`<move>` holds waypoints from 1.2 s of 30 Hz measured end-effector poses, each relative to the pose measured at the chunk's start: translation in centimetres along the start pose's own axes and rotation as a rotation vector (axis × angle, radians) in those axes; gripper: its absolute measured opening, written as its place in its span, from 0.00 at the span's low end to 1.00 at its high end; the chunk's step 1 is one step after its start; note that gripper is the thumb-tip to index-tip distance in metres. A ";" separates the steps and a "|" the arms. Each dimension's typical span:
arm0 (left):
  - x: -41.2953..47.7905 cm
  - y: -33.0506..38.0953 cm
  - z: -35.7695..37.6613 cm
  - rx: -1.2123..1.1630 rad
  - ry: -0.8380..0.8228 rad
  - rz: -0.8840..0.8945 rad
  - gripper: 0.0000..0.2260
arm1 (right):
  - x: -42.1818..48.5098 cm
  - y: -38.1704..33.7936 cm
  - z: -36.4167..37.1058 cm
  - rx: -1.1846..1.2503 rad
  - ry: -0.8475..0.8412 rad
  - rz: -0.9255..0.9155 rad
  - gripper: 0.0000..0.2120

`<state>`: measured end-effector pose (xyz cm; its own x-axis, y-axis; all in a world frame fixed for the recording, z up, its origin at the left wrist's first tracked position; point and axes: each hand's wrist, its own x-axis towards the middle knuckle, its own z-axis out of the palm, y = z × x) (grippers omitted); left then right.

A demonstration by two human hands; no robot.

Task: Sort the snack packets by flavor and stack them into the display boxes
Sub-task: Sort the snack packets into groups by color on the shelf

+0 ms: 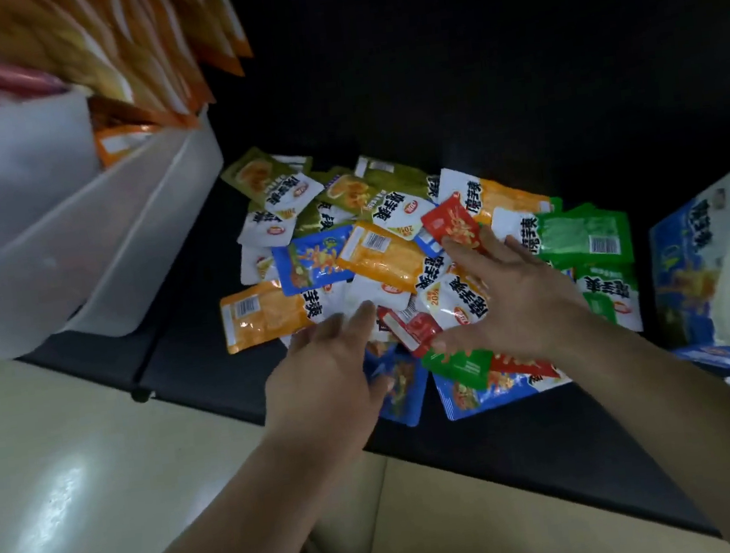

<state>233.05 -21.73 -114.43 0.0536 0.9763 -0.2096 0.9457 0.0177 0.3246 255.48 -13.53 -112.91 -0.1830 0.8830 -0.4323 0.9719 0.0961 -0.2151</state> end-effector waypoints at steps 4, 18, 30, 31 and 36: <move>0.1 -0.7 1.4 -0.224 0.083 0.040 0.35 | -0.6 0.4 0.0 0.092 0.119 -0.058 0.45; 2.1 -6.4 -0.3 -0.271 -0.042 -0.314 0.59 | 2.5 -5.3 -3.0 0.040 -0.013 -0.194 0.61; 1.9 -4.9 2.3 -0.412 0.354 -0.310 0.28 | 7.0 -9.8 -2.5 -0.013 0.020 -0.156 0.25; 2.0 -4.8 2.0 -0.441 0.341 -0.336 0.25 | 6.5 -9.7 -2.4 0.000 0.032 -0.191 0.22; 2.2 -3.6 0.9 -0.625 0.254 -0.514 0.15 | 5.4 -8.7 -1.9 0.015 0.049 -0.161 0.19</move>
<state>230.05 -19.84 -116.89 -0.4788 0.8316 -0.2815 0.4778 0.5158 0.7111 246.37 -8.76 -111.71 -0.3287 0.8778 -0.3483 0.9280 0.2317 -0.2918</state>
